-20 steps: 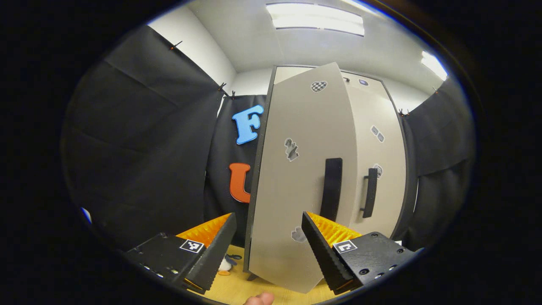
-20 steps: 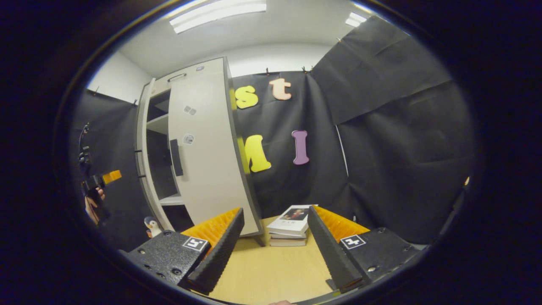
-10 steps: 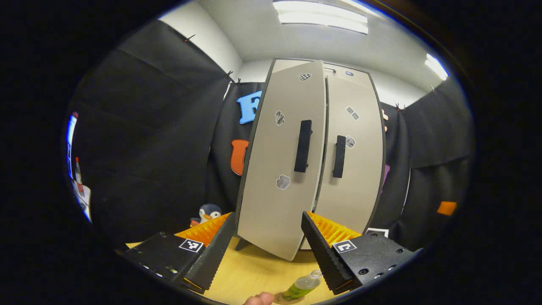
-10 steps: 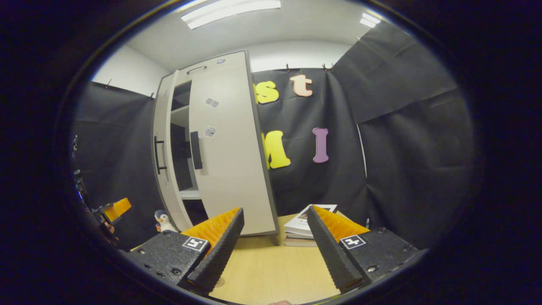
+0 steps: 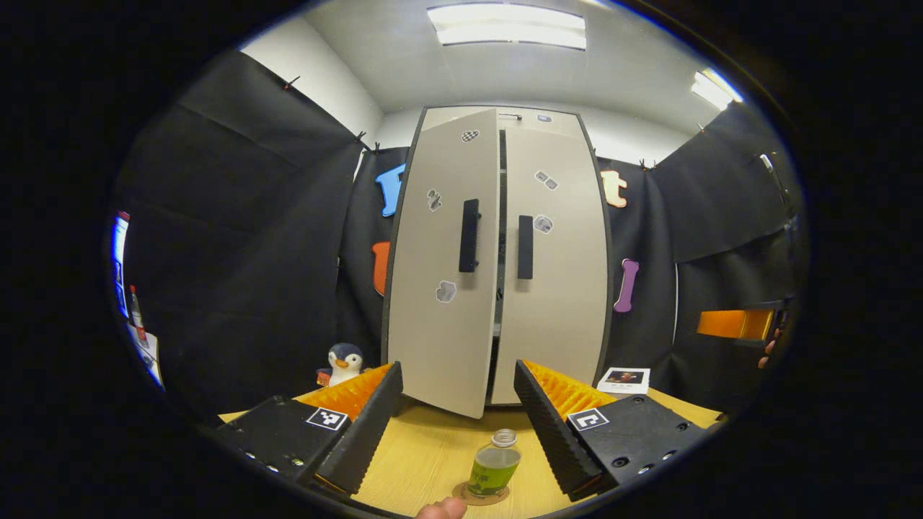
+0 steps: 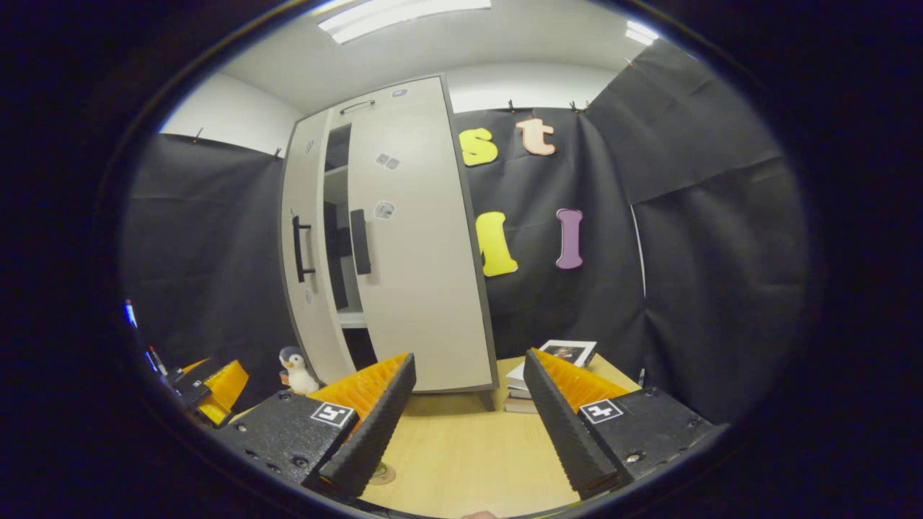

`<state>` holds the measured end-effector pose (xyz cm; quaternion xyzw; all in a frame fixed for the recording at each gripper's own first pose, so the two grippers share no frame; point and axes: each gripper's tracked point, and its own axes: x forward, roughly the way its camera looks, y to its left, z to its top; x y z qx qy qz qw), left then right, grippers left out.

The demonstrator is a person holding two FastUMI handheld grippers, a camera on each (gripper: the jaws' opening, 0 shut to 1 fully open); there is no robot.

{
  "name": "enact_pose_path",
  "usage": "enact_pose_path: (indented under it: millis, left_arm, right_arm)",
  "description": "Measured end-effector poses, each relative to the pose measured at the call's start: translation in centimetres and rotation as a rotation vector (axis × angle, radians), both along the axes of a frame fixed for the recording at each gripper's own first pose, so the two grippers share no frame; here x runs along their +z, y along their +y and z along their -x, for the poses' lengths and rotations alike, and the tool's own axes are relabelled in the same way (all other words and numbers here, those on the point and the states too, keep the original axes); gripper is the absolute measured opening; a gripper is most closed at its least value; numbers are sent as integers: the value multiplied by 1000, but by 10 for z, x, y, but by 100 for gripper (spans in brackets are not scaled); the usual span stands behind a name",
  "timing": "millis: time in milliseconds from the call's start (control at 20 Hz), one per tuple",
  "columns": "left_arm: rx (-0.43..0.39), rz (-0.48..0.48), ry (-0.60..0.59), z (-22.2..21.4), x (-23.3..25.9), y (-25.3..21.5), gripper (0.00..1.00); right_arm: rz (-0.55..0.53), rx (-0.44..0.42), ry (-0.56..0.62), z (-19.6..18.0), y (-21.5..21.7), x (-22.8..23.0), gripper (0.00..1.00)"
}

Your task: Grasp the bottle in the cabinet with the left hand and place it on the coaster, then close the right door with the right hand and the left door with the left hand.

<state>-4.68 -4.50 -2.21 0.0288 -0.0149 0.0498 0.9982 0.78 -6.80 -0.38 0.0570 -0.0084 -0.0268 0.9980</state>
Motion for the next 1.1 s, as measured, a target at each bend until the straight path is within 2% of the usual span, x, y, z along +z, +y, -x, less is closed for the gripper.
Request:
enact_pose_path:
  millis: [50, 100, 150, 200, 250, 300, 400, 450, 500, 550, 600, 750, 800, 900, 950, 1000, 1050, 1100]
  left_arm:
    - [-6, 0, -4, -2, 3, 0, 94]
    - [-8, 2, -9, -2, 6, -1, 95]
    - [-7, 8, -13, -2, 9, -1, 95]
    - [-5, 17, -14, -3, 10, -1, 99]
    - [-5, 24, -21, -3, 14, -1, 95]
    - [-12, 32, -24, -4, 16, -3, 99]
    - [-28, 39, -26, -4, 21, -6, 99]
    - [-33, 37, -34, -5, 24, -5, 95]
    - [-32, 32, -44, -5, 27, -4, 99]
    - [-29, 29, -53, -6, 30, -3, 99]
    - [-29, 27, -58, -6, 31, -3, 95]
    - [-43, 22, -49, -8, 29, -7, 95]
    - [-47, 22, -47, -8, 29, -8, 99]
    - [-50, 23, -47, -9, 29, -8, 99]
    - [-49, 24, -45, -10, 28, -7, 95]
    - [-50, 25, -43, -10, 28, -7, 99]
    - [-50, 28, -42, -11, 28, -7, 95]
    - [-47, 31, -41, -12, 27, -5, 95]
  right_arm:
    - [4, -3, -5, 2, 0, 1, 94]
    - [6, -5, -9, 4, -1, 2, 99]
    - [6, -9, -16, 6, -3, 3, 94]
    - [6, -13, -19, 7, -4, 3, 99]
    - [5, -15, -21, 9, -4, 4, 99]
    - [3, -20, -21, 9, -6, 4, 99]
    - [-1, -27, -23, 10, -8, 4, 99]
    - [-2, -31, -26, 11, -8, 4, 99]
    - [-2, -33, -28, 11, -7, 6, 99]
    - [-1, -32, -31, 11, -7, 6, 99]
    - [0, -31, -30, 10, -5, 7, 99]
    - [-2, -29, -30, 10, -3, 7, 99]
    - [-5, -27, -32, 10, -2, 8, 99]
    - [-4, -26, -31, 11, -1, 8, 99]
    - [-3, -27, -30, 10, -1, 7, 99]
    - [-3, -27, -31, 10, -1, 8, 99]
    - [-6, -26, -30, 10, -1, 8, 99]
    - [-10, -20, -29, 10, 0, 8, 99]
